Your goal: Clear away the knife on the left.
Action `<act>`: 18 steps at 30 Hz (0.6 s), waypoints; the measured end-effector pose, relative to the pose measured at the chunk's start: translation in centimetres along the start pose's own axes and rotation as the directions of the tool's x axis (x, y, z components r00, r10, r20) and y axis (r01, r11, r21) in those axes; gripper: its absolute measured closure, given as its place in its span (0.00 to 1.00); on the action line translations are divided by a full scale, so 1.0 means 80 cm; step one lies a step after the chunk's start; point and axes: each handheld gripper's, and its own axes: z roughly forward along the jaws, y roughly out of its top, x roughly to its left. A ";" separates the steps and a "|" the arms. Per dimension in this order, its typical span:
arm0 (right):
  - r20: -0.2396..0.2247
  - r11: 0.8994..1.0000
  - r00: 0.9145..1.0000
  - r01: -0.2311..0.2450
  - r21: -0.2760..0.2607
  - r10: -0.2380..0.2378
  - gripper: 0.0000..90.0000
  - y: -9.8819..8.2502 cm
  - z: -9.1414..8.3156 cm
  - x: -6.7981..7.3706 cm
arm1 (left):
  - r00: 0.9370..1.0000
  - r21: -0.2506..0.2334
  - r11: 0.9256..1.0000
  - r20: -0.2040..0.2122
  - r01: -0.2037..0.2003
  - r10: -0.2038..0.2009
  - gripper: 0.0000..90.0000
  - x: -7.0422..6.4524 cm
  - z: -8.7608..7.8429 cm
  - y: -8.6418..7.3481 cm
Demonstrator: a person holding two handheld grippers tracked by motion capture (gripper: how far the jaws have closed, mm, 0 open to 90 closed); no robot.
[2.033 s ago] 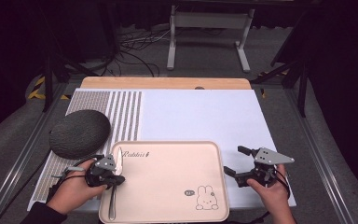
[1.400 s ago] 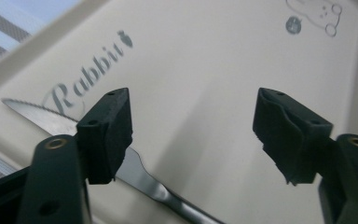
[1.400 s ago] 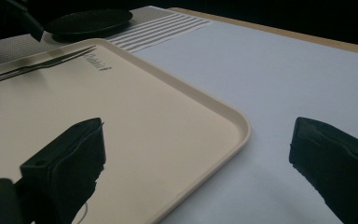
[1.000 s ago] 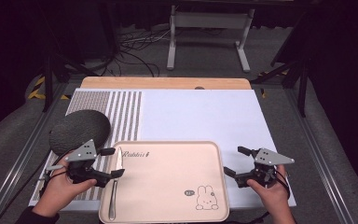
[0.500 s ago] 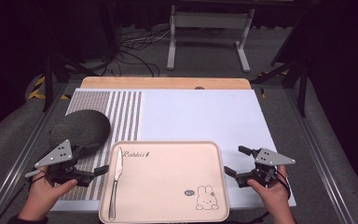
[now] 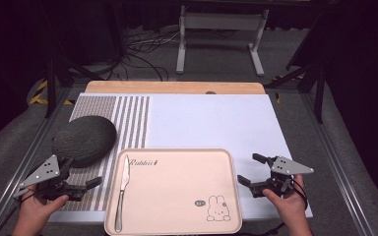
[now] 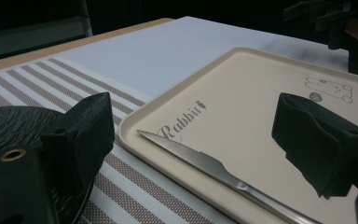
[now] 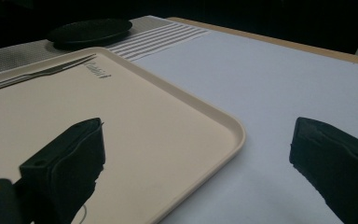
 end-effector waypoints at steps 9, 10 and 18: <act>0.008 1.000 1.000 -0.007 -0.012 0.007 0.05 0.000 -0.005 -0.002 | 1.000 0.025 1.000 -0.006 0.002 -0.002 0.15 0.001 0.011 -0.019; 0.011 1.000 1.000 -0.010 -0.016 0.010 0.05 -0.001 -0.007 -0.003 | 1.000 0.019 1.000 0.001 0.014 -0.014 0.15 0.001 0.012 -0.020; 0.012 1.000 1.000 -0.013 -0.021 0.013 0.05 -0.001 -0.008 -0.003 | 0.999 0.019 0.999 -0.006 0.044 -0.043 0.15 0.004 0.011 -0.023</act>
